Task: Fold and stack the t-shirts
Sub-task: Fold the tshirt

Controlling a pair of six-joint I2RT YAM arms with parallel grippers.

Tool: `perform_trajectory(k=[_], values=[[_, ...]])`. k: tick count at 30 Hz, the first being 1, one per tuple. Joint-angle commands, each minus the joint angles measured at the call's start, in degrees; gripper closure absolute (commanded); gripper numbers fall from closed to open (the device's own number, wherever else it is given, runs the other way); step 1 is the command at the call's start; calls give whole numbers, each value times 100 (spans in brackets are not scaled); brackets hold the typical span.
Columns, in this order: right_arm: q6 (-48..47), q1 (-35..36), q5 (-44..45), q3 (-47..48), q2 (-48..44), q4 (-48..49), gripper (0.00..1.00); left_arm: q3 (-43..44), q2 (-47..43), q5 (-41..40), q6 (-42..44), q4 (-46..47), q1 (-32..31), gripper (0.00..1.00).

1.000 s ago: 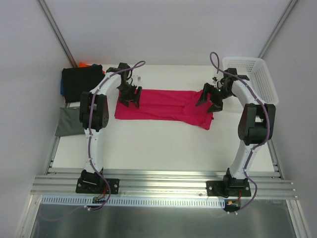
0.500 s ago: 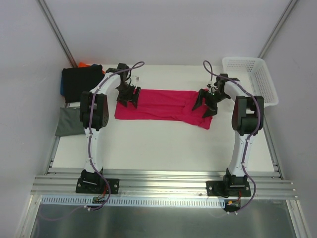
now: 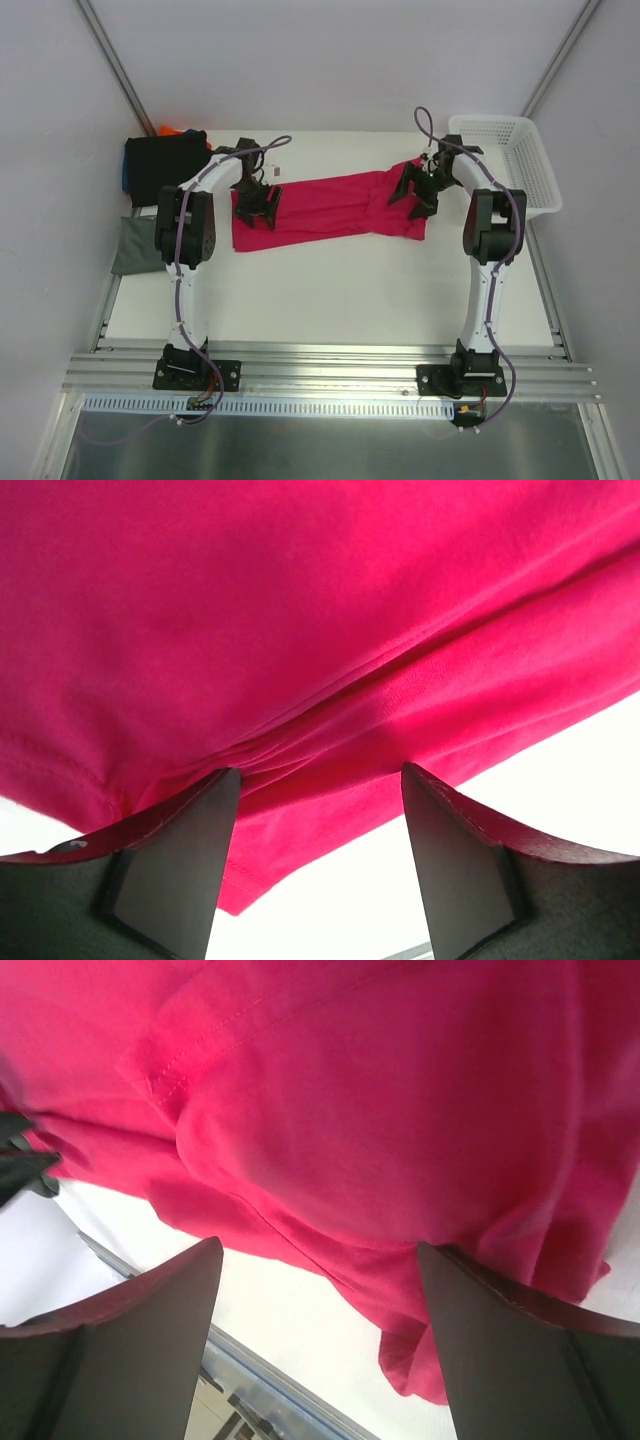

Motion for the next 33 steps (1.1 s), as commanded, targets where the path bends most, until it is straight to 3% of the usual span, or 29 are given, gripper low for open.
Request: perform_trajectory(k=[1, 16, 22, 33], values=[[50, -112, 60, 427, 242, 169, 16, -588, -317, 27, -26, -287, -186, 33], [533, -148, -19, 2220, 1209, 871, 16, -2013, -1565, -131, -158, -304, -1821, 30], [630, -147, -299, 2520, 1105, 1065, 16, -1646, -1741, -779, 8, -401, -2068, 30], [1016, -148, -748, 1527, -407, 1206, 16, -337, -1277, -1115, 264, -366, -1752, 30]])
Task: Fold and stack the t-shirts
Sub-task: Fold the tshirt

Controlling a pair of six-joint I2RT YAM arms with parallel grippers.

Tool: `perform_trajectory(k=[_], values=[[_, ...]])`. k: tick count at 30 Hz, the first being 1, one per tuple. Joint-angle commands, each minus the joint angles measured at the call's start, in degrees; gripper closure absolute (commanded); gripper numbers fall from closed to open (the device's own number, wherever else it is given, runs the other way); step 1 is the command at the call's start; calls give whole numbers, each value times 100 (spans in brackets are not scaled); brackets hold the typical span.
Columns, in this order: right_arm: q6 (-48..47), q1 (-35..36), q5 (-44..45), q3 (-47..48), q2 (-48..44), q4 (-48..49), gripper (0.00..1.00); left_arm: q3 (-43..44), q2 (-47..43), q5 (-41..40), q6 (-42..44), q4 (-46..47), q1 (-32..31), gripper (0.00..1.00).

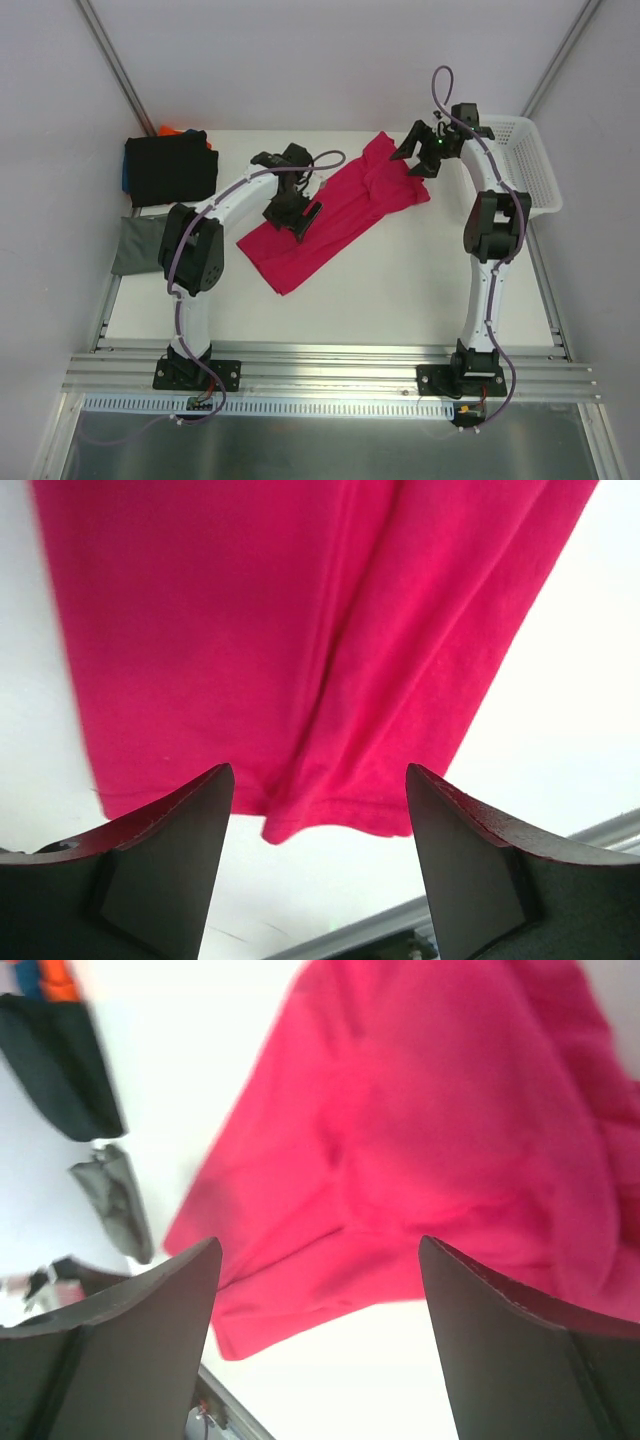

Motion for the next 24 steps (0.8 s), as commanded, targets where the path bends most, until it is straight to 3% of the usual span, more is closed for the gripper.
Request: perform_trajectory(k=[1, 11, 24], values=[[247, 1, -348, -252, -845, 207, 16, 482, 166, -180, 146, -80, 150, 30], [265, 300, -349, -754, -652, 111, 16, 1458, 1238, 189, 58, -53, 703, 30], [-16, 607, -85, -728, -28, -21, 14, 1002, 1442, 462, 40, -53, 1240, 30]])
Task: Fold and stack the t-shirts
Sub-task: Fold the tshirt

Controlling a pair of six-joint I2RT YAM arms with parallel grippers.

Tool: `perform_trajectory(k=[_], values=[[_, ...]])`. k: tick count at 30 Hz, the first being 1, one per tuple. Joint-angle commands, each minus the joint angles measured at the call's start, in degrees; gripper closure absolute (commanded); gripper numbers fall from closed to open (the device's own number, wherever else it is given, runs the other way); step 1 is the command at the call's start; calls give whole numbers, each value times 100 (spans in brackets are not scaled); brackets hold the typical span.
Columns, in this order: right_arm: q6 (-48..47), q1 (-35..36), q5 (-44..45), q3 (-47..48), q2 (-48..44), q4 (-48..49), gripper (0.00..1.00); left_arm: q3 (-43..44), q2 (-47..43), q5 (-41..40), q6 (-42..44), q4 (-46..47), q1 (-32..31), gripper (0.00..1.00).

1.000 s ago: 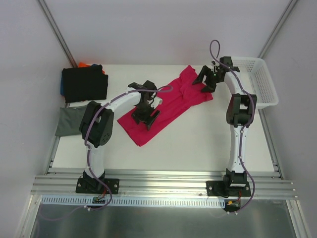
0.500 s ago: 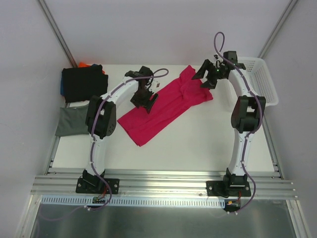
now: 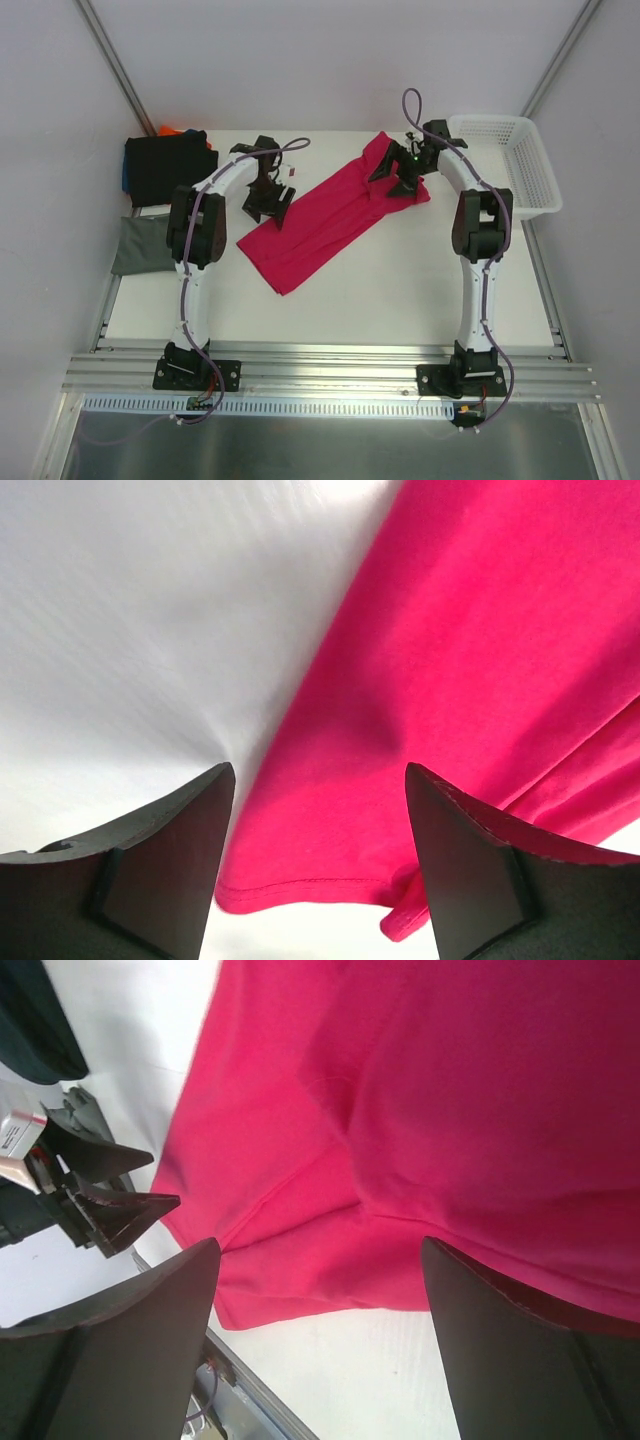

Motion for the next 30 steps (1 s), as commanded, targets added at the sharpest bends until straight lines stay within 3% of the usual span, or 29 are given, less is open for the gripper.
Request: perform_trajectory(k=[1, 13, 22, 30], values=[[-148, 42, 79, 41, 151, -128, 14, -255, -34, 306, 1, -152, -60, 30], [-271, -46, 220, 261, 433, -225, 14, -1141, -401, 684, -61, -213, -69, 32], [-192, -108, 202, 929, 943, -93, 13, -2434, -1193, 1063, -114, -389, -236, 39], [-156, -108, 97, 991, 961, -58, 14, -2980, -1562, 1317, -149, -468, -464, 51]])
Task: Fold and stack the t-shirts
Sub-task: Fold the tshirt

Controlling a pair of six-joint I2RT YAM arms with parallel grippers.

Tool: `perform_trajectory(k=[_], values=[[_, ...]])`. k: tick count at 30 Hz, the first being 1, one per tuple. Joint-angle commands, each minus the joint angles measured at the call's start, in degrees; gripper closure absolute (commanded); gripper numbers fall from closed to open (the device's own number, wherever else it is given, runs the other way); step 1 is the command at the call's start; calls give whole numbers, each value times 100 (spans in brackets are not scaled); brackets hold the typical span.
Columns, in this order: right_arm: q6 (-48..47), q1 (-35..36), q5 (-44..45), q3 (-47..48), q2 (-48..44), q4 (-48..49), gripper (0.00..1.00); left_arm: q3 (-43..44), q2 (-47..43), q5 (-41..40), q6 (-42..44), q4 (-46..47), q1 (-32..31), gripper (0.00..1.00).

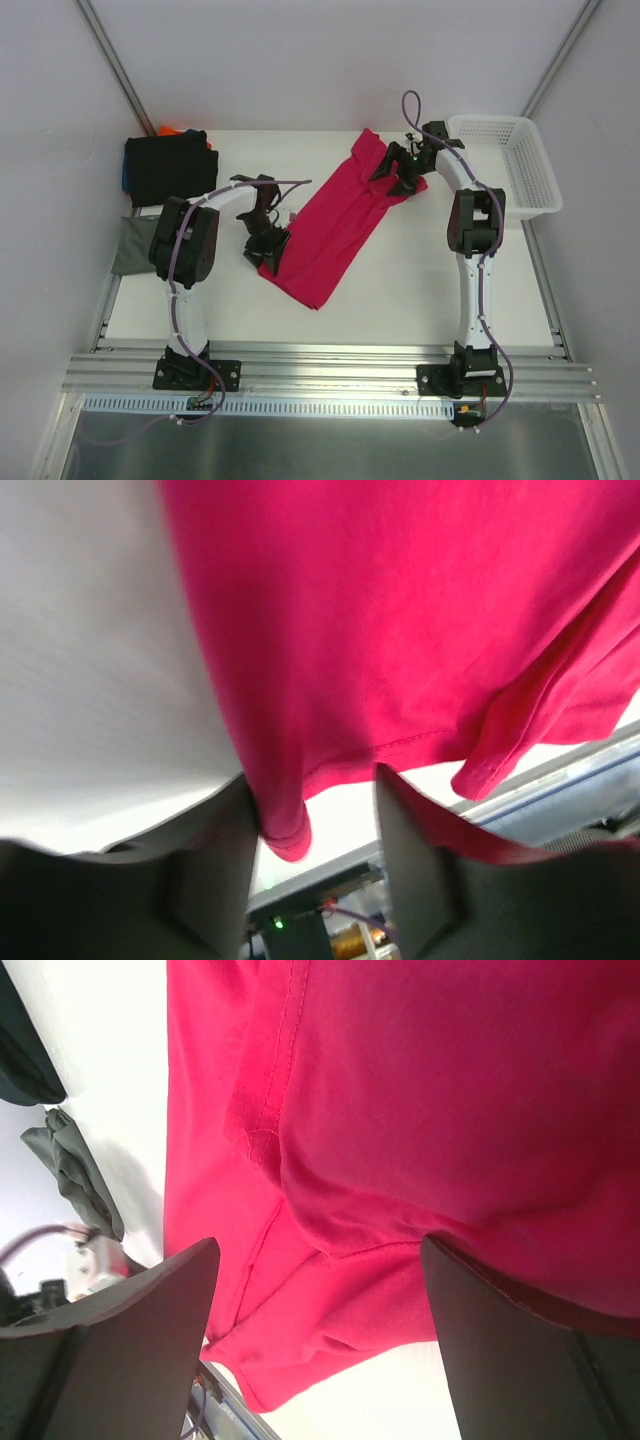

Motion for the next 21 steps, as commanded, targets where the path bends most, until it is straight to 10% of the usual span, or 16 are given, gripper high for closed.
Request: perform_trajectory(k=[1, 7, 11, 21], values=[[-21, -40, 21, 151, 93, 95, 14, -257, -227, 325, -70, -379, -300, 56], [23, -40, -32, 151, 84, 104, 14, -327, -333, 369, -114, -370, -705, 66], [49, -23, -76, 125, 58, 112, 14, -398, -394, 334, -141, -370, -881, 100], [32, -93, -182, 169, 40, 95, 13, -915, -894, 510, -123, -370, -1153, 100]])
